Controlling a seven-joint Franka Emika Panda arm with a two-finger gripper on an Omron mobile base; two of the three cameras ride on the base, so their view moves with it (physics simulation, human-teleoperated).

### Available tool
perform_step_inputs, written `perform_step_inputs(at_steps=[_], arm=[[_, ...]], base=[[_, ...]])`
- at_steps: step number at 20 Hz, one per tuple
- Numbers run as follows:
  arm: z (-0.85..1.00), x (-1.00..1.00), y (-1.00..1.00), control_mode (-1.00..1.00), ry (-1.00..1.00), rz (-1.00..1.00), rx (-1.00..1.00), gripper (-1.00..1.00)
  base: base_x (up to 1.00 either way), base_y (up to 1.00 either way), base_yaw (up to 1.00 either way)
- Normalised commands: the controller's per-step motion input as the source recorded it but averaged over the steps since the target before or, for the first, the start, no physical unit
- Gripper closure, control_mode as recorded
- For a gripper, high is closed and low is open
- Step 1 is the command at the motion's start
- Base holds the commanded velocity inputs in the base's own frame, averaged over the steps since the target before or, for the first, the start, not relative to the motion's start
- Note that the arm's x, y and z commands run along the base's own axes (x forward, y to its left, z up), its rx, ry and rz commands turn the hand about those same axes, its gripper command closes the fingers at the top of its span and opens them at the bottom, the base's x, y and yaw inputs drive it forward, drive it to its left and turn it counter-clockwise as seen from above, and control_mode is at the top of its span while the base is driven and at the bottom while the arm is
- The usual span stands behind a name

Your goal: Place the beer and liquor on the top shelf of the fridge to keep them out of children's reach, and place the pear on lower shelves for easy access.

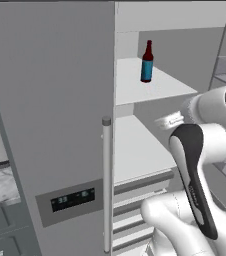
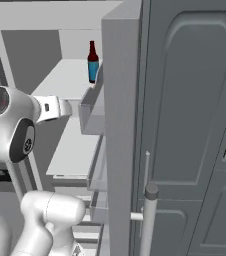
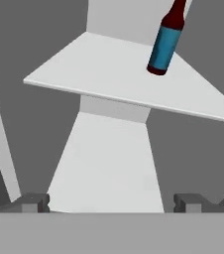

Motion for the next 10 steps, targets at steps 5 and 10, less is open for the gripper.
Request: perform_step_inputs(at_steps=[5,10], arm=[[-0.02,-0.25,-0.04,-1.00,0.05,0.00,0.00,-1.00],[0.00,-0.10,0.00,1.00,0.02,0.01,0.00,-1.00]], base=[[0.00,0.00,0.00],[-0.28,0.00,0.06]])
